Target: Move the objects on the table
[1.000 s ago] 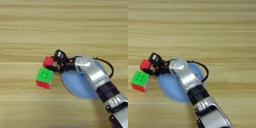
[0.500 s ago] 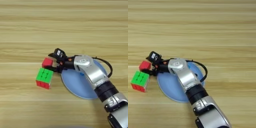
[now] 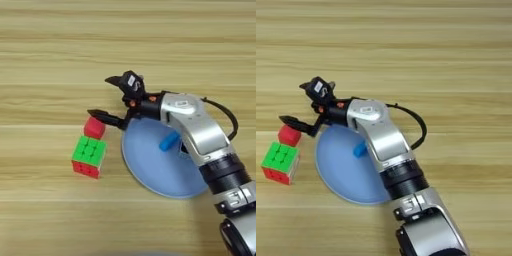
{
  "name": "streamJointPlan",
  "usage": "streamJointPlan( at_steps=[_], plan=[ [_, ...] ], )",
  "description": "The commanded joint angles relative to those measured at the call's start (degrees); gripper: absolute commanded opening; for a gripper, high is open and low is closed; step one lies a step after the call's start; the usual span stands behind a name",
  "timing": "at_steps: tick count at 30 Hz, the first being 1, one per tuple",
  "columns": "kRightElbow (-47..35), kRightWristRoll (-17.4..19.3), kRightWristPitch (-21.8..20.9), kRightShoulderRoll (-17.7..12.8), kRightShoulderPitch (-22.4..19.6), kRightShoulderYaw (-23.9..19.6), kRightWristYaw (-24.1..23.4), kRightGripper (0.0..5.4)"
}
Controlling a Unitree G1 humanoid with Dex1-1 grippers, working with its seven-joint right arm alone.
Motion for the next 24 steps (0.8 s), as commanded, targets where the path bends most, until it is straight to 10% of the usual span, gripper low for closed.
streamJointPlan(
  at_steps=[1,24],
  plan=[
    [-4.47,3.13,0.25,-3.67,-4.34,-4.58,0.20,5.38],
    [3.36,3.90,-6.75,-20.82,2.58,-12.31,7.64,5.38]
  ],
)
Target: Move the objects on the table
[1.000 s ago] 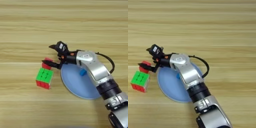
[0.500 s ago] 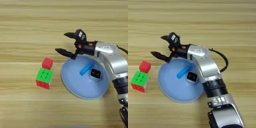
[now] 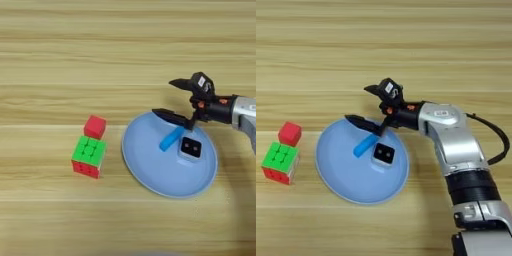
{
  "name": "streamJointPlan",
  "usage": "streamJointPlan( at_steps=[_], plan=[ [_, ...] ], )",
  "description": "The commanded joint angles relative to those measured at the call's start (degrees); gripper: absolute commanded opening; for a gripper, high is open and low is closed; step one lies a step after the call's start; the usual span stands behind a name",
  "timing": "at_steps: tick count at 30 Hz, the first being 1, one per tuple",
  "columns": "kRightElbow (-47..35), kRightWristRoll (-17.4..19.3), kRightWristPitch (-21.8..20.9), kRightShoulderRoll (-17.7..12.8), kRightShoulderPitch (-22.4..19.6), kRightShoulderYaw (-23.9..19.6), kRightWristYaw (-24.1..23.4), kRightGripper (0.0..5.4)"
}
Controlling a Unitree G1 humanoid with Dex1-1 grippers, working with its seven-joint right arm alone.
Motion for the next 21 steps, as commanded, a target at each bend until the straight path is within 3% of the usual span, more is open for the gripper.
streamJointPlan(
  at_steps=[1,10,21],
  plan=[
    [-1.71,-0.24,-2.06,-3.01,-2.42,-1.28,-0.88,5.38],
    [-6.14,0.70,-0.27,-4.64,2.80,-1.33,0.20,5.38],
    [-7.87,0.60,1.98,-4.06,5.78,-1.64,-0.83,5.38]
  ],
)
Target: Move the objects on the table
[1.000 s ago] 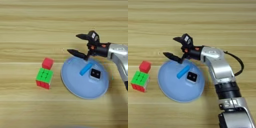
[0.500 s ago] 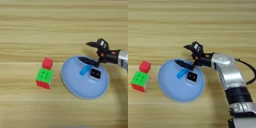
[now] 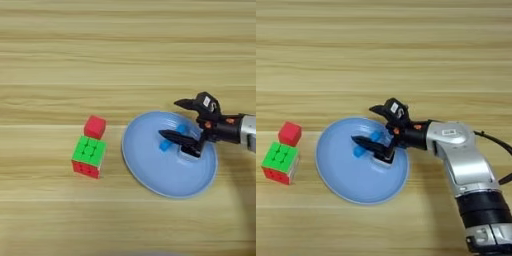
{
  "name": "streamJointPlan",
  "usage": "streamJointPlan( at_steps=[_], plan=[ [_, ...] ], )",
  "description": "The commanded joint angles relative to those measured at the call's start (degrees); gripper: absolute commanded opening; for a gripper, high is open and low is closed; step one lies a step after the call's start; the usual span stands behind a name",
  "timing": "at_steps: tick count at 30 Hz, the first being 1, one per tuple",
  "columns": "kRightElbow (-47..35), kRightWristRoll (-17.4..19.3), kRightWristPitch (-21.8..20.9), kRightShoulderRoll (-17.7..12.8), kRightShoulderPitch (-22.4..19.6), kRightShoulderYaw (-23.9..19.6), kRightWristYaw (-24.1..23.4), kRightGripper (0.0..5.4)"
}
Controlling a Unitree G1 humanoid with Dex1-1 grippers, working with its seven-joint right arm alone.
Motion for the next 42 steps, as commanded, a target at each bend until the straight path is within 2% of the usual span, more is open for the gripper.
streamJointPlan(
  at_steps=[1,8,17,25,42],
  plan=[
    [-2.86,0.36,0.10,-1.75,-2.13,-1.82,-2.76,5.38],
    [-5.44,0.79,2.82,-0.71,-0.54,-2.97,-7.11,5.38],
    [-10.56,1.71,6.49,-0.20,1.63,-3.24,-9.37,5.38],
    [-13.96,1.17,9.59,-0.08,4.47,-1.31,-10.49,5.38],
    [-10.98,-0.68,9.35,-0.32,4.61,0.14,-11.45,5.38]
  ],
)
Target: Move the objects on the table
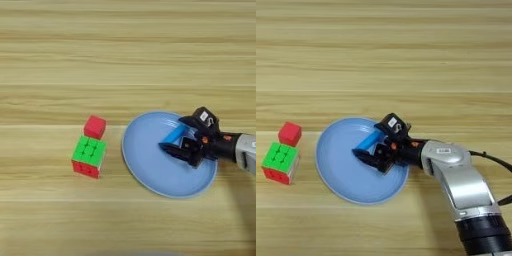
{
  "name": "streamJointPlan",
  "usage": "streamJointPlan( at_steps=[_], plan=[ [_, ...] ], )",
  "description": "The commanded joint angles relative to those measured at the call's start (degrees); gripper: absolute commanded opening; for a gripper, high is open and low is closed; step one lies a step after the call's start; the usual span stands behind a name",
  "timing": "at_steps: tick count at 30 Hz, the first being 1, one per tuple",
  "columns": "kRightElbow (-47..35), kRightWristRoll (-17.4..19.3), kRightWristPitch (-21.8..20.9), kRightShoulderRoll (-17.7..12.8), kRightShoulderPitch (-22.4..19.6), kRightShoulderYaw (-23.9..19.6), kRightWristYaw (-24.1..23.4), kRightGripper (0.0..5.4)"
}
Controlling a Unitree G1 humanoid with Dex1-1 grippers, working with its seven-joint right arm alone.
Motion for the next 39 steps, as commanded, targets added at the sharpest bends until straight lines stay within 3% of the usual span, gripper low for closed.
streamJointPlan(
  at_steps=[1,9,17,33,39],
  plan=[
    [-1.36,-0.58,-1.79,-1.53,-2.99,-0.61,-1.48,5.38],
    [-1.47,-1.10,-2.61,-1.91,-2.21,0.28,-1.08,5.38],
    [-1.12,-1.58,-3.49,-1.83,-2.08,0.43,-1.06,4.58],
    [-1.97,-0.31,-4.26,-1.00,-3.39,-0.38,-1.06,4.55],
    [-5.01,2.14,-2.46,-0.71,-6.49,-0.97,-0.53,4.55]
  ],
)
